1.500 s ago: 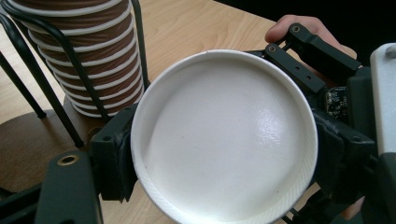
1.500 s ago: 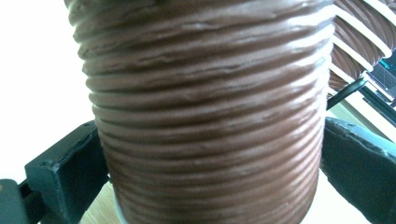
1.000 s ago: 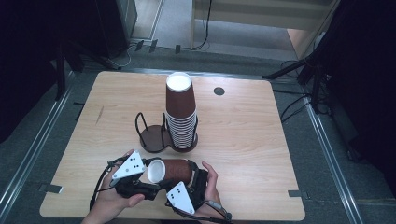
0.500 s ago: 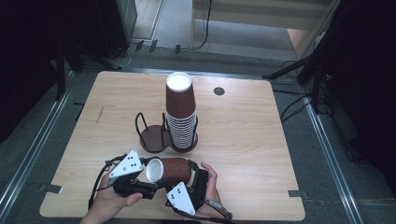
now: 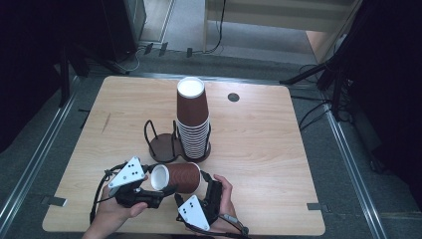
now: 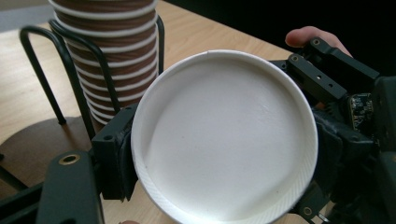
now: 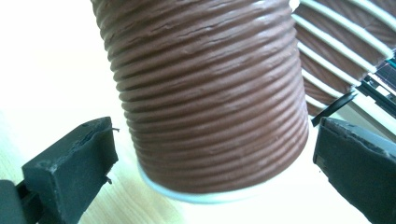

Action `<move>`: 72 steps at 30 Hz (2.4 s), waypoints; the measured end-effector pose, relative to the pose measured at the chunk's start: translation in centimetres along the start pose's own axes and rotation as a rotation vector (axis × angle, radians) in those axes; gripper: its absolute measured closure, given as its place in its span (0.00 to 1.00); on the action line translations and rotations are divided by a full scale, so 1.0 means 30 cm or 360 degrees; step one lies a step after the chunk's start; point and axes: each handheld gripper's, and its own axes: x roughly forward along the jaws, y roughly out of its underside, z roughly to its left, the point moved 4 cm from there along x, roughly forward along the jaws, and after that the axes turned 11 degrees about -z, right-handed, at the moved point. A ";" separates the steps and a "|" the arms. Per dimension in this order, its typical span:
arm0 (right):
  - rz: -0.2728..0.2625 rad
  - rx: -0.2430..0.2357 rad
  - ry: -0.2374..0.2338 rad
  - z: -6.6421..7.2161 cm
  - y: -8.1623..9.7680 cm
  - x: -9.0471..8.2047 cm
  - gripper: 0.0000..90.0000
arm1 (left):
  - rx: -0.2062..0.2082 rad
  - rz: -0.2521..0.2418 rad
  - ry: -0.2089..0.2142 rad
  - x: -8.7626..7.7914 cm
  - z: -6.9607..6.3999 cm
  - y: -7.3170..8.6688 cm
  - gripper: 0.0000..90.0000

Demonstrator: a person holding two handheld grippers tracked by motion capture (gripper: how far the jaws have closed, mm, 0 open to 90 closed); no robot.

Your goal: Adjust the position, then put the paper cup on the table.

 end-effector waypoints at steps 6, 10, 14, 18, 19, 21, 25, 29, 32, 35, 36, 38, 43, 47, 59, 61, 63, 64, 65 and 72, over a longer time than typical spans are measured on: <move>-0.0033 0.0030 0.0037 -0.031 -0.019 -0.011 0.00 | 0.0010 -0.0125 -0.0123 -0.025 0.019 -0.019 0.25; -0.0040 0.0040 0.0058 -0.044 -0.024 -0.013 0.00 | 0.0003 -0.0215 -0.0169 -0.042 0.031 -0.028 0.26; -0.0014 0.0084 0.0124 -0.060 -0.025 -0.007 0.00 | 0.0024 -0.0327 -0.0222 -0.059 0.036 -0.042 0.26; 0.0038 0.0119 0.0244 -0.081 -0.014 0.007 0.00 | 0.0042 -0.0361 -0.0270 -0.061 0.041 -0.041 0.25; 0.0053 0.0141 0.0263 -0.087 -0.012 0.008 0.00 | 0.0045 -0.0363 -0.0271 -0.060 0.042 -0.040 0.26; 0.0050 0.0198 0.0286 -0.101 -0.012 0.008 0.00 | 0.0053 -0.0377 -0.0274 -0.057 0.041 -0.038 0.25; 0.0084 0.0321 0.0399 -0.141 -0.005 0.011 0.06 | 0.0092 -0.0386 -0.0303 -0.055 0.036 -0.035 0.26; 0.0152 0.0338 0.0552 -0.169 0.019 0.013 0.12 | 0.0087 -0.0414 -0.0311 -0.057 0.035 -0.039 0.26; 0.0170 0.0459 0.0547 -0.191 0.035 0.008 0.14 | 0.0076 -0.0444 -0.0316 -0.060 0.036 -0.043 0.26; 0.0161 0.0552 0.0516 -0.201 0.030 0.010 0.19 | 0.0088 -0.0462 -0.0323 -0.062 0.038 -0.041 0.26; 0.0170 0.0568 0.0508 -0.203 0.031 0.012 0.20 | 0.0098 -0.0474 -0.0327 -0.062 0.039 -0.039 0.26; 0.0185 0.0591 0.0500 -0.204 0.034 0.013 0.21 | 0.0093 -0.0479 -0.0327 -0.062 0.041 -0.037 0.26; 0.0235 0.0717 0.0483 -0.208 0.051 0.021 0.22 | 0.0082 -0.0495 -0.0320 -0.058 0.047 -0.029 0.26; 0.0230 0.0817 0.0448 -0.207 0.045 0.016 0.22 | 0.0093 -0.0513 -0.0358 -0.055 0.049 -0.028 0.26; 0.0125 0.1315 0.0410 -0.271 -0.014 -0.053 0.02 | 0.0080 -0.0534 -0.0341 -0.027 0.036 -0.017 0.26; 0.0098 0.1411 0.0401 -0.275 -0.020 -0.058 0.01 | 0.0087 -0.0559 -0.0336 -0.020 0.027 -0.016 0.25; 0.0089 0.1494 0.0413 -0.273 -0.024 -0.062 0.01 | 0.0086 -0.0561 -0.0324 -0.015 0.021 -0.014 0.26; 0.0081 0.1544 0.0419 -0.271 -0.026 -0.065 0.01 | 0.0086 -0.0560 -0.0316 -0.013 0.018 -0.013 0.25; 0.0083 0.1593 0.0436 -0.270 -0.027 -0.068 0.01 | 0.0087 -0.0557 -0.0312 -0.011 0.016 -0.012 0.26; 0.0017 0.2006 0.0436 -0.250 -0.034 -0.099 0.00 | 0.0026 -0.0566 -0.0279 -0.003 0.014 -0.007 0.26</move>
